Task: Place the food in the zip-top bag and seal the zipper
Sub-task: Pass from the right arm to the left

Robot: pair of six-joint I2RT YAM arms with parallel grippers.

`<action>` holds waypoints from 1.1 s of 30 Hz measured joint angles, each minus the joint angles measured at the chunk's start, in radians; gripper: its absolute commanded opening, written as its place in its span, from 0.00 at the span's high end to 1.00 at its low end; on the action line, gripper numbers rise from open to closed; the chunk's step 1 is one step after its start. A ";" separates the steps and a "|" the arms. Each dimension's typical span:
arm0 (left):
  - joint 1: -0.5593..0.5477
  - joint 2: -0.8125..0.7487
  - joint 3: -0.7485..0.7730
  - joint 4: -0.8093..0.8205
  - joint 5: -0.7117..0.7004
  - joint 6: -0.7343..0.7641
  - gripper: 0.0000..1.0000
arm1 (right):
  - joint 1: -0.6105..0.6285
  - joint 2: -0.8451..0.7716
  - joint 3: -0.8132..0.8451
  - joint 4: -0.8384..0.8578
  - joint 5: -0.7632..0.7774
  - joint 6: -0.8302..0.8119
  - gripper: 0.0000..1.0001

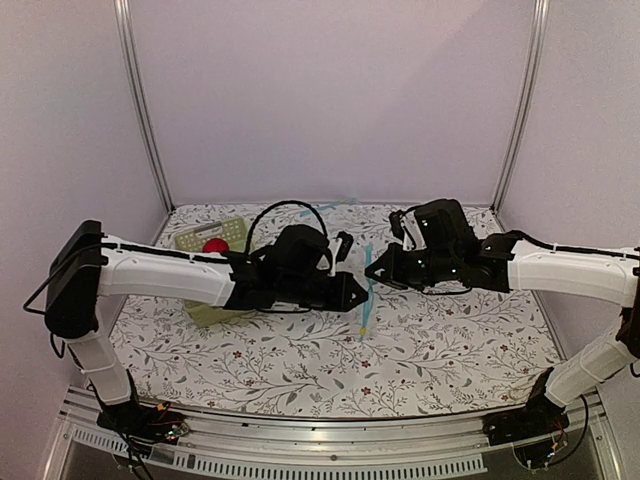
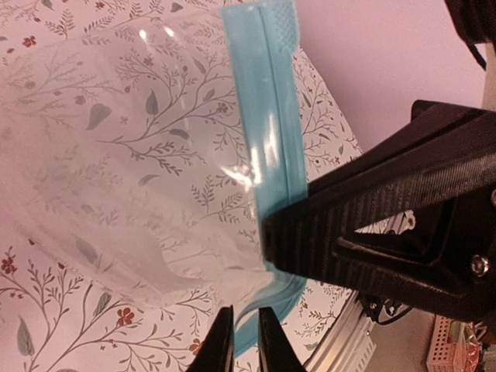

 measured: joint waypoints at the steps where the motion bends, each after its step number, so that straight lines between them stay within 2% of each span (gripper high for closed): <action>1: -0.003 0.004 0.006 -0.006 -0.006 0.002 0.89 | 0.001 0.000 0.000 0.000 0.003 0.003 0.99; 16: -0.033 0.057 0.051 -0.071 -0.100 0.013 0.86 | 0.010 0.000 0.000 0.000 0.036 0.040 0.99; 23: -0.034 0.063 0.051 -0.068 -0.119 -0.003 0.83 | 0.012 0.000 0.000 0.000 0.053 0.049 0.99; 29: -0.042 0.063 0.051 -0.051 -0.119 -0.005 0.75 | 0.012 0.000 0.000 0.000 0.059 0.052 0.99; 33: -0.044 0.065 0.052 -0.026 -0.107 0.004 0.74 | 0.012 0.000 0.000 0.000 0.058 0.053 0.99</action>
